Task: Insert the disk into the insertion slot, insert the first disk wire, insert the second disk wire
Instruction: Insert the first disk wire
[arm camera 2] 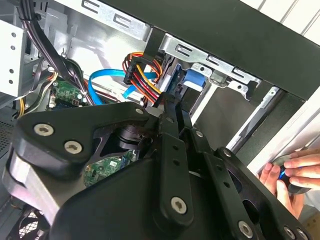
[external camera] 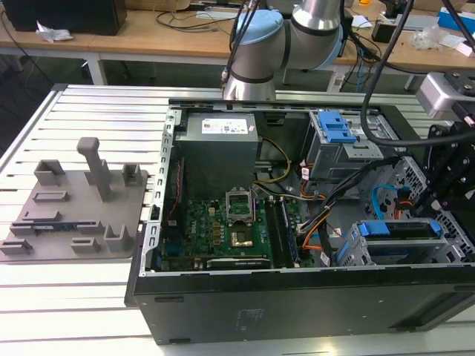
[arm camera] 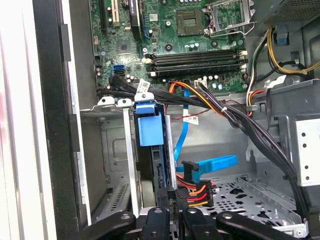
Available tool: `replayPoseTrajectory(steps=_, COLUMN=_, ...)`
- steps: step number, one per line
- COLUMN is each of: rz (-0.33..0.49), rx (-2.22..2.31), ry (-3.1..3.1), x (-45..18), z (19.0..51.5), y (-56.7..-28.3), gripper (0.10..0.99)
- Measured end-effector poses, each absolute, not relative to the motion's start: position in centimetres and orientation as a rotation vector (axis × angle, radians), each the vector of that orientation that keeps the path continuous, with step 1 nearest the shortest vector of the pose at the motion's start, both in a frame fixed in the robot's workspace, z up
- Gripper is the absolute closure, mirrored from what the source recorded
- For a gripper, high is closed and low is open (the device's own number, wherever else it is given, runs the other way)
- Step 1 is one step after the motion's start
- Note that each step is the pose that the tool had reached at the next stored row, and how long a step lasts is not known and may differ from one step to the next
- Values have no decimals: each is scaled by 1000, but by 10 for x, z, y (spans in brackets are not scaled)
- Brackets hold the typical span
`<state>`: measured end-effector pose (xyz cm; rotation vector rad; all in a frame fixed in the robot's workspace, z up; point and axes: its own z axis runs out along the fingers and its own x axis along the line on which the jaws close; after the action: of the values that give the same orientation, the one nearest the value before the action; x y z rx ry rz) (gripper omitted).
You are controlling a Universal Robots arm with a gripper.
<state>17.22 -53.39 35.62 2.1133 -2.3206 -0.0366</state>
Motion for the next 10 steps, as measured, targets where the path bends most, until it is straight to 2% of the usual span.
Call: replayPoseTrajectory(steps=10, rz=-37, rx=2104, ry=-2329, x=172, z=355, y=-536, gripper=918)
